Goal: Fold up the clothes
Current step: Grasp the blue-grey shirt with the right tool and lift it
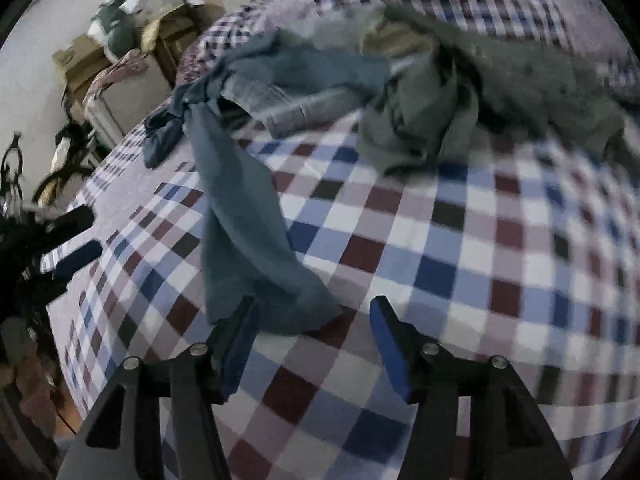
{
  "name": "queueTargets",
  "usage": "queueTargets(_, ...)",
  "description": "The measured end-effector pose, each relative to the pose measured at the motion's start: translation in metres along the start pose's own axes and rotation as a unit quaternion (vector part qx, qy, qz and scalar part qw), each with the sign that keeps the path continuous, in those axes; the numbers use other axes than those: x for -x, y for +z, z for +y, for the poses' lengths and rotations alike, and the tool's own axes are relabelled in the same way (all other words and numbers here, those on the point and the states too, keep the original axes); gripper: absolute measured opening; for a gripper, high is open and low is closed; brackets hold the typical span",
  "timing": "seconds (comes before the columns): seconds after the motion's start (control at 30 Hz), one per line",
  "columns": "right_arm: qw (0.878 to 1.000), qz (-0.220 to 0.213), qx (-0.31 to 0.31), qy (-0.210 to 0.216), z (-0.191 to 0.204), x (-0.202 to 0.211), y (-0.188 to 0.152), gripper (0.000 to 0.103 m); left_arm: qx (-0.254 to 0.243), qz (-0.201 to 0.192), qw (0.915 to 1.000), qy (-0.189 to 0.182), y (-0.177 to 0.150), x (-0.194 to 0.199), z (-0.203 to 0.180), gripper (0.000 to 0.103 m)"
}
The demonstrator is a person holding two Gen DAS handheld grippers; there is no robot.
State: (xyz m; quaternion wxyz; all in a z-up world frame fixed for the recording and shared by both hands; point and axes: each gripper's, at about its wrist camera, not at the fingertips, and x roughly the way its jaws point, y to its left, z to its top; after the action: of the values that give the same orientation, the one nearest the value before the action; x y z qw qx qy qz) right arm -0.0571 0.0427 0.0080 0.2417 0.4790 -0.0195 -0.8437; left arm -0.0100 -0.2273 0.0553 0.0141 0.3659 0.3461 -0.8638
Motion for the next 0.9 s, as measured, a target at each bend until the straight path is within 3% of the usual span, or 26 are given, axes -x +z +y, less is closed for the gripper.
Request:
queueTargets(0.1, 1.0, -0.01, -0.001, 0.003, 0.003, -0.008, 0.001, 0.063, 0.004, 0.001, 1.0, -0.002, 0.0, -0.001, 0.0, 0.063)
queueTargets(0.2, 0.999, -0.006, 0.042, 0.0, 0.021, -0.015, 0.004, 0.057, 0.005, 0.0, 1.0, -0.002, 0.0, -0.001, -0.001, 0.063)
queueTargets(0.23, 0.998, -0.003, 0.058, -0.002, 0.028, -0.017, 0.003, 0.046, 0.005, 0.0, 1.0, -0.003, 0.0, -0.001, -0.001, 0.063)
queueTargets(0.27, 0.997, 0.0, 0.074, -0.003, 0.036, -0.02, 0.002, 0.028, 0.005, 0.0, 1.0, -0.003, 0.0, -0.001, -0.002, 0.063)
queueTargets(0.33, 0.995, 0.003, 0.097, -0.013, 0.047, -0.024, 0.001, 0.007, 0.004, -0.001, 1.0, -0.002, 0.0, -0.001, -0.002, 0.063)
queueTargets(0.57, 0.991, -0.033, 0.121, -0.056, 0.052, -0.004, -0.005, 0.002, 0.008, -0.009, 0.9999, 0.0, 0.002, 0.003, 0.002, 0.063)
queueTargets(0.9, 0.984, -0.099, 0.102, -0.107, 0.015, 0.066, -0.012, 0.001, 0.016, -0.02, 0.9997, 0.005, 0.006, 0.008, 0.007, 0.062)
